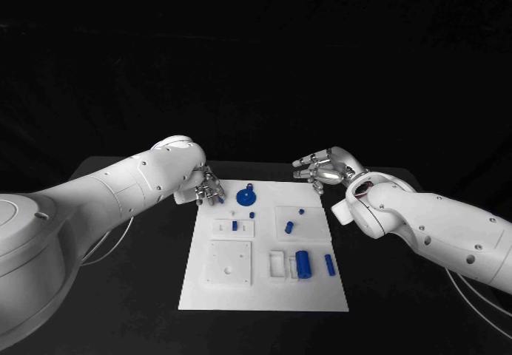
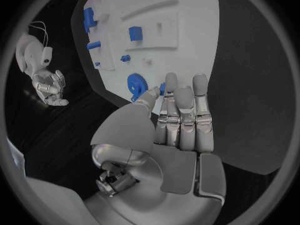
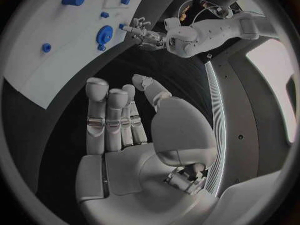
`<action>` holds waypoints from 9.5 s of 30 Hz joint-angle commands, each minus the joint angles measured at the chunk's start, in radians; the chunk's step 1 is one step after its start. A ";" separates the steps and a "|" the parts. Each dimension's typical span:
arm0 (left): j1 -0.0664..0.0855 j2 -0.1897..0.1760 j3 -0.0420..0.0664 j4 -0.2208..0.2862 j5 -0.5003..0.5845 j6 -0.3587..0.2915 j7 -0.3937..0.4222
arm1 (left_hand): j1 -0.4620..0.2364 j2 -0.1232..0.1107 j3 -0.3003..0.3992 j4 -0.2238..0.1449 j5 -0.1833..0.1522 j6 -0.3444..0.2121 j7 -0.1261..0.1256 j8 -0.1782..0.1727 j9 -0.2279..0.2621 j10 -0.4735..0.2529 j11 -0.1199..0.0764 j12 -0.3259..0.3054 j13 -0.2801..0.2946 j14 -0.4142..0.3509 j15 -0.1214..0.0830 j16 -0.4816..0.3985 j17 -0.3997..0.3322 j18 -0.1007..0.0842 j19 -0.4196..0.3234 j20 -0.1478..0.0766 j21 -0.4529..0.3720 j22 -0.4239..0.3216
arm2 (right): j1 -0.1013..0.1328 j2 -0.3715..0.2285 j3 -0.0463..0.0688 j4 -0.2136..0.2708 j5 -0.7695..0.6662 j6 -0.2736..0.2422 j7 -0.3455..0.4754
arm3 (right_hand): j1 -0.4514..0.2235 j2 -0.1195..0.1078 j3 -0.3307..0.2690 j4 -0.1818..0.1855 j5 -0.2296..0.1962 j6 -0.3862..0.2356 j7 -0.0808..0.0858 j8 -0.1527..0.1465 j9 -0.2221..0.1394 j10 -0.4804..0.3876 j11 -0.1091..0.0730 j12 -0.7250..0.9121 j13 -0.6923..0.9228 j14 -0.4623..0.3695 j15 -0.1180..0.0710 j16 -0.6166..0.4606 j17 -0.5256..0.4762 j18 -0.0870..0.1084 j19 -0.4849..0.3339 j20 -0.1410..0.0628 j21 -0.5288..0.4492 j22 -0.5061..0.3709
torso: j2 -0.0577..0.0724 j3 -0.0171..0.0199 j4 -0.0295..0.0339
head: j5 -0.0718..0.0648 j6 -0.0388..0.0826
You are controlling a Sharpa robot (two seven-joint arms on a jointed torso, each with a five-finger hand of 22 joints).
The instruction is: Assemble the parts on the task board
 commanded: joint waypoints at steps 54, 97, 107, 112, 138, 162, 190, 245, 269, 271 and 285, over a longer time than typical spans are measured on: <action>0.061 -0.248 -0.014 0.471 -0.002 -0.114 -0.088 | -0.124 -0.046 0.153 -0.191 0.304 0.145 -0.061 0.004 0.042 0.049 -0.045 0.202 0.032 0.091 -0.026 0.106 0.152 -0.003 -0.015 -0.022 0.183 0.021 | 0.000 -0.015 0.001 -0.006 0.004 0.005 0.007 | -0.003 0.003 -0.006 -0.001 -0.007 0.007 0.001 -0.004 -0.001 0.006 0.001 0.000 0.001 0.002 -0.006 0.000 0.002 0.005 0.025 -0.009 0.000 0.057 | -0.021 0.0014 0.0218 | 0.000 -0.009; 0.005 -0.326 -0.045 0.662 -0.032 -0.266 -0.095 | -0.133 -0.046 0.150 -0.192 0.310 0.155 -0.064 0.003 0.032 0.050 -0.046 0.227 0.034 0.101 -0.026 0.113 0.175 0.000 -0.010 -0.021 0.193 0.021 | -0.001 -0.021 0.001 -0.012 0.004 0.003 0.008 | -0.003 0.003 0.000 -0.004 -0.005 0.008 0.001 -0.004 -0.001 0.007 0.000 -0.001 0.001 0.003 -0.007 -0.001 0.002 0.005 0.026 -0.010 -0.001 0.057 | -0.029 0.0021 0.0320 | -0.005 -0.030; -0.004 -0.321 -0.045 0.648 -0.061 -0.259 -0.093 | -0.133 -0.046 0.150 -0.192 0.310 0.155 -0.064 0.003 0.032 0.050 -0.046 0.227 0.034 0.101 -0.026 0.113 0.175 0.000 -0.010 -0.021 0.193 0.021 | -0.001 -0.020 0.001 -0.012 0.004 0.003 0.008 | -0.003 0.003 0.000 -0.004 -0.005 0.008 0.001 -0.004 -0.001 0.007 0.000 -0.001 0.001 0.003 -0.007 -0.001 0.002 0.005 0.026 -0.010 -0.001 0.057 | -0.029 0.0020 0.0326 | -0.007 -0.029; -0.006 -0.316 -0.045 0.640 -0.067 -0.259 -0.091 | -0.134 -0.045 0.150 -0.193 0.310 0.155 -0.063 0.003 0.030 0.050 -0.045 0.227 0.031 0.101 -0.026 0.111 0.175 0.000 -0.012 -0.021 0.195 0.020 | -0.001 -0.020 0.001 -0.012 0.004 0.003 0.008 | -0.003 0.003 0.000 -0.004 -0.005 0.008 0.001 -0.004 -0.001 0.007 0.000 -0.001 0.001 0.003 -0.007 -0.001 0.002 0.005 0.026 -0.010 -0.001 0.057 | -0.028 0.0018 0.0322 | -0.008 -0.029; -0.019 -0.304 -0.045 0.634 -0.070 -0.237 -0.085 | -0.133 -0.045 0.150 -0.193 0.310 0.155 -0.063 0.003 0.028 0.050 -0.045 0.227 0.030 0.101 -0.026 0.110 0.177 0.001 -0.013 -0.020 0.196 0.020 | -0.001 -0.020 0.001 -0.011 0.004 0.004 0.008 | -0.003 0.002 0.005 -0.004 -0.006 0.008 0.001 -0.004 -0.001 0.007 0.000 -0.002 0.001 0.003 -0.007 -0.002 0.001 0.005 0.026 -0.010 0.000 0.057 | -0.029 0.0023 0.0341 | -0.015 -0.032; -0.019 -0.297 -0.045 0.622 -0.079 -0.202 -0.091 | -0.132 -0.045 0.150 -0.193 0.309 0.154 -0.063 0.003 0.026 0.050 -0.045 0.225 0.029 0.100 -0.026 0.108 0.176 0.001 -0.014 -0.020 0.196 0.020 | -0.001 -0.021 0.001 -0.008 0.004 0.005 0.008 | -0.003 0.002 0.005 -0.004 -0.006 0.008 0.001 -0.004 -0.001 0.007 0.000 -0.002 0.001 0.003 -0.007 -0.002 0.001 0.005 0.026 -0.010 0.000 0.057 | -0.028 0.0019 0.0329 | -0.017 -0.031; -0.019 -0.251 -0.045 0.565 -0.087 -0.117 -0.102 | -0.134 -0.041 0.152 -0.195 0.304 0.153 -0.063 0.003 0.026 0.050 -0.045 0.228 0.029 0.099 -0.026 0.105 0.172 0.001 -0.014 -0.020 0.195 0.020 | -0.001 -0.020 0.001 -0.008 0.004 0.007 0.007 | -0.002 0.002 0.008 -0.004 -0.005 0.008 0.001 -0.004 -0.001 0.008 0.000 -0.002 0.001 0.003 -0.007 -0.001 0.002 0.005 0.026 -0.010 0.001 0.057 | -0.028 0.0020 0.0328 | -0.025 -0.036; -0.017 -0.240 -0.044 0.552 -0.053 -0.091 -0.090 | -0.202 -0.103 0.377 -0.222 0.209 0.183 -0.074 0.005 0.093 0.050 -0.059 0.300 0.059 0.102 -0.035 0.132 0.172 -0.003 -0.026 -0.032 0.238 0.021 | -0.002 -0.015 0.001 -0.010 0.004 0.009 0.007 | 0.001 0.002 0.020 -0.007 -0.005 0.009 0.001 -0.004 -0.001 0.008 0.000 -0.003 0.001 0.003 -0.007 -0.001 0.002 0.005 0.026 -0.010 0.003 0.058 | -0.029 0.0012 0.0347 | -0.029 -0.042; -0.017 -0.221 -0.044 0.533 -0.037 -0.093 -0.102 | -0.211 -0.093 0.371 -0.218 0.190 0.180 -0.074 0.005 0.106 0.050 -0.055 0.306 0.062 0.101 -0.033 0.127 0.156 -0.001 -0.025 -0.029 0.239 0.020 | -0.002 -0.013 0.001 -0.010 0.004 0.009 0.007 | 0.002 0.001 0.032 -0.009 -0.004 0.009 0.002 -0.004 -0.001 0.007 0.000 -0.003 0.001 0.003 -0.007 0.000 0.004 0.006 0.025 -0.011 0.006 0.058 | -0.028 0.0024 0.0334 | -0.030 -0.041; -0.017 -0.219 -0.044 0.530 -0.037 -0.091 -0.103 | -0.212 -0.092 0.371 -0.218 0.190 0.180 -0.075 0.005 0.107 0.050 -0.055 0.306 0.062 0.101 -0.033 0.127 0.156 -0.001 -0.025 -0.029 0.239 0.020 | -0.002 -0.013 0.001 -0.010 0.004 0.009 0.007 | 0.002 0.001 0.032 -0.009 -0.004 0.009 0.002 -0.004 -0.001 0.007 0.000 -0.003 0.001 0.003 -0.007 0.000 0.004 0.006 0.025 -0.011 0.006 0.058 | -0.028 0.0025 0.0329 | -0.031 -0.041; -0.017 -0.206 -0.044 0.499 -0.037 -0.101 -0.105 | -0.213 -0.077 0.364 -0.209 0.146 0.158 -0.069 0.003 0.118 0.050 -0.048 0.306 0.060 0.099 -0.032 0.122 0.141 0.000 -0.023 -0.027 0.233 0.019 | -0.003 -0.013 0.001 -0.011 0.004 0.010 0.007 | 0.002 0.000 0.036 -0.009 -0.003 0.010 0.002 -0.004 -0.001 0.008 0.000 -0.003 0.001 0.003 -0.007 -0.001 0.003 0.006 0.025 -0.011 0.006 0.058 | -0.028 0.0012 0.0331 | -0.035 -0.041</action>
